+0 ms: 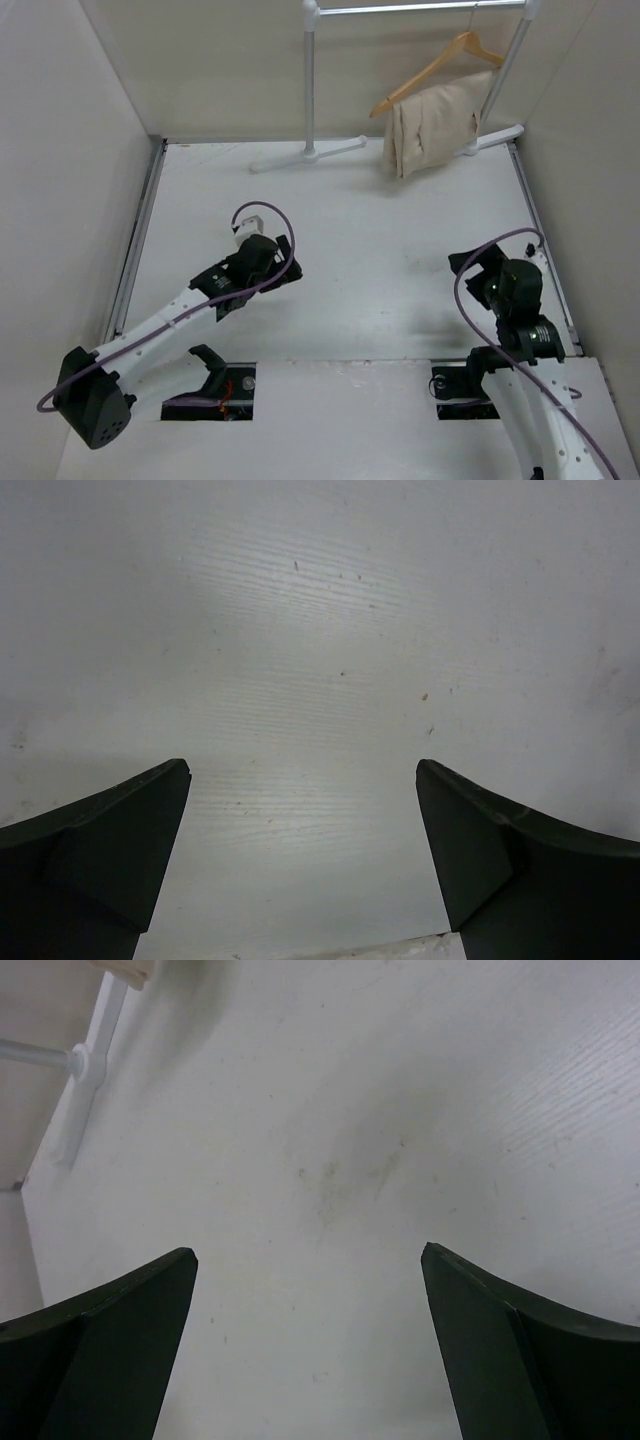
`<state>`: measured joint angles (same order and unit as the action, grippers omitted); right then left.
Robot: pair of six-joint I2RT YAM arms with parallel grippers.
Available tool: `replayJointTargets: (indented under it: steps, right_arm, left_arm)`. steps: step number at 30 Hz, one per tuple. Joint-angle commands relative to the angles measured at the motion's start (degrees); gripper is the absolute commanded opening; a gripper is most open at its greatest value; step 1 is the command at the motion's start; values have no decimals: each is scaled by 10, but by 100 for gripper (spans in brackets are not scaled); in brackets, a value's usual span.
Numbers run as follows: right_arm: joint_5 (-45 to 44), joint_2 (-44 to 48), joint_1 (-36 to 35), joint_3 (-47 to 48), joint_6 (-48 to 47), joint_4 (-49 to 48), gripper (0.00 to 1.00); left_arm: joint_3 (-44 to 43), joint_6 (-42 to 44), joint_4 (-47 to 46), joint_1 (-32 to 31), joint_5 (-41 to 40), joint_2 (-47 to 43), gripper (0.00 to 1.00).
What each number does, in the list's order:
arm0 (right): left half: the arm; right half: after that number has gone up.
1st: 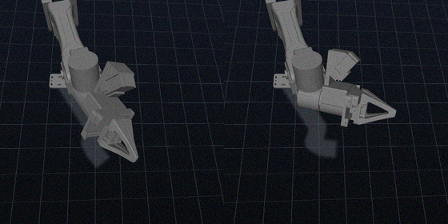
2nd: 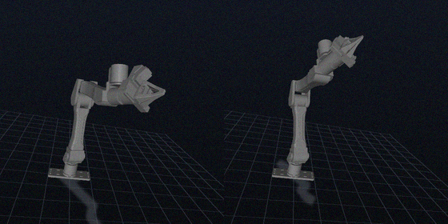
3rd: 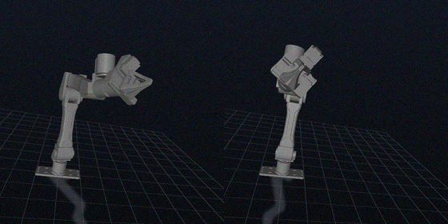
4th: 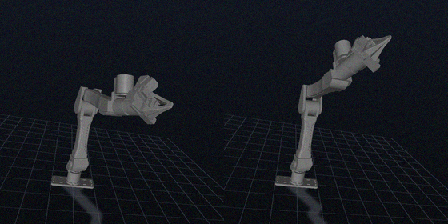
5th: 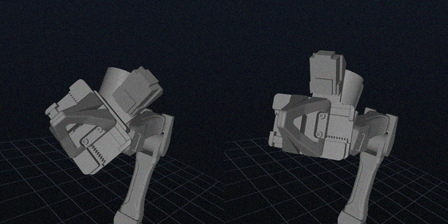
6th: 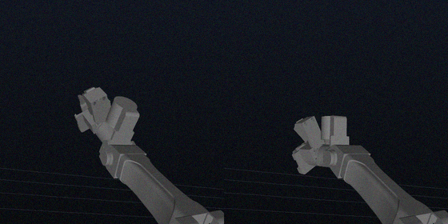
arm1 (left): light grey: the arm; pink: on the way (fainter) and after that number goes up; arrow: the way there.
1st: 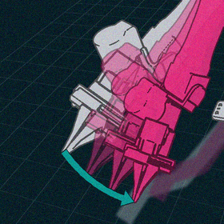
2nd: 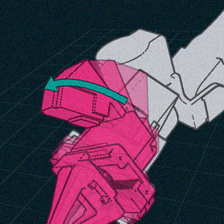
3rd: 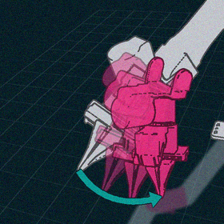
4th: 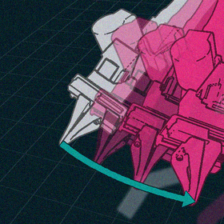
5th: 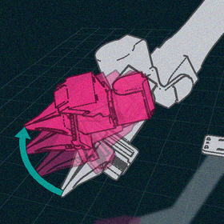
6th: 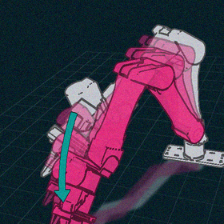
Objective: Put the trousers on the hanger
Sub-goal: Reset both arms
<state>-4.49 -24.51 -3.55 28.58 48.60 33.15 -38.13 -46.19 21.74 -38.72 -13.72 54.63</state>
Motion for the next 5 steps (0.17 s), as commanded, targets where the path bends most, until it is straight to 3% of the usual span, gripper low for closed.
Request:
replayJointTargets:
  steps: [1, 5]
  right_arm:
    - [-36, 32, -20, 4, 27, 27, 100]
    - [-34, 7, -39, 10, 29, 39, 100]
  left_arm:
    - [-2, -14, -52, -22, -2, 20, 100]
    - [-30, -11, -57, -41, -1, 72, 100]
